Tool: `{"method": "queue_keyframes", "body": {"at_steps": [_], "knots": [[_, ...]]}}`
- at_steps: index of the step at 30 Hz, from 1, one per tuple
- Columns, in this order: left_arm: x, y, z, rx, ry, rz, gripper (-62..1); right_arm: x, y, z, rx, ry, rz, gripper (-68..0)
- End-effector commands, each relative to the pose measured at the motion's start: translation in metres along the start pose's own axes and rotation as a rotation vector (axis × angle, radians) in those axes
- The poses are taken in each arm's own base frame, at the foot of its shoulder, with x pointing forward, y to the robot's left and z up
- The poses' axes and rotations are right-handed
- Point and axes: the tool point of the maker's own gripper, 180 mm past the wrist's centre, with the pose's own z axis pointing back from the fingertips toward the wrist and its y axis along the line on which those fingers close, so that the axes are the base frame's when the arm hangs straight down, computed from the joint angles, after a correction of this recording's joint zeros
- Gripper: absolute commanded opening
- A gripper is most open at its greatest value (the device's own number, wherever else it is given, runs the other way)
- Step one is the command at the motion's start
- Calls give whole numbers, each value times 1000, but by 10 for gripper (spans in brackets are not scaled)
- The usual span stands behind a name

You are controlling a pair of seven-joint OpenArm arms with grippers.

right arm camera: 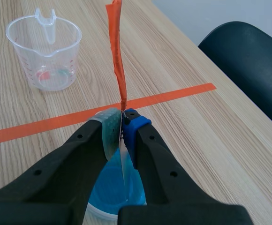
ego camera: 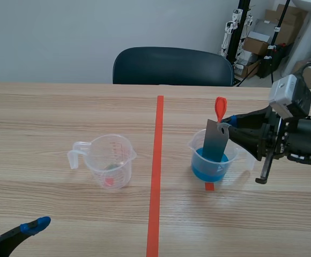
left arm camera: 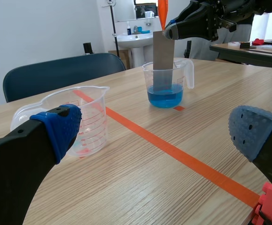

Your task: Do the redox reaction experiment. hold the plate still in the solution

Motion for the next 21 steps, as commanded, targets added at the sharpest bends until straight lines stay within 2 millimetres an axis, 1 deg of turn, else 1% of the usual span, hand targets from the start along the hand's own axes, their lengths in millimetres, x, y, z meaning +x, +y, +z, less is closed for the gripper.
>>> {"method": "queue_keyframes", "body": {"at_steps": [1, 8, 21], "knots": [[7, 3, -5, 7, -39, -11, 14, 10, -8, 0, -20, -37, 10, -669], [7, 3, -5, 7, -39, -11, 14, 13, -8, 1, -22, -55, 4, -669], [7, 3, -5, 7, -40, -11, 14, 11, 11, 11, -58, -131, -12, -669]]}}
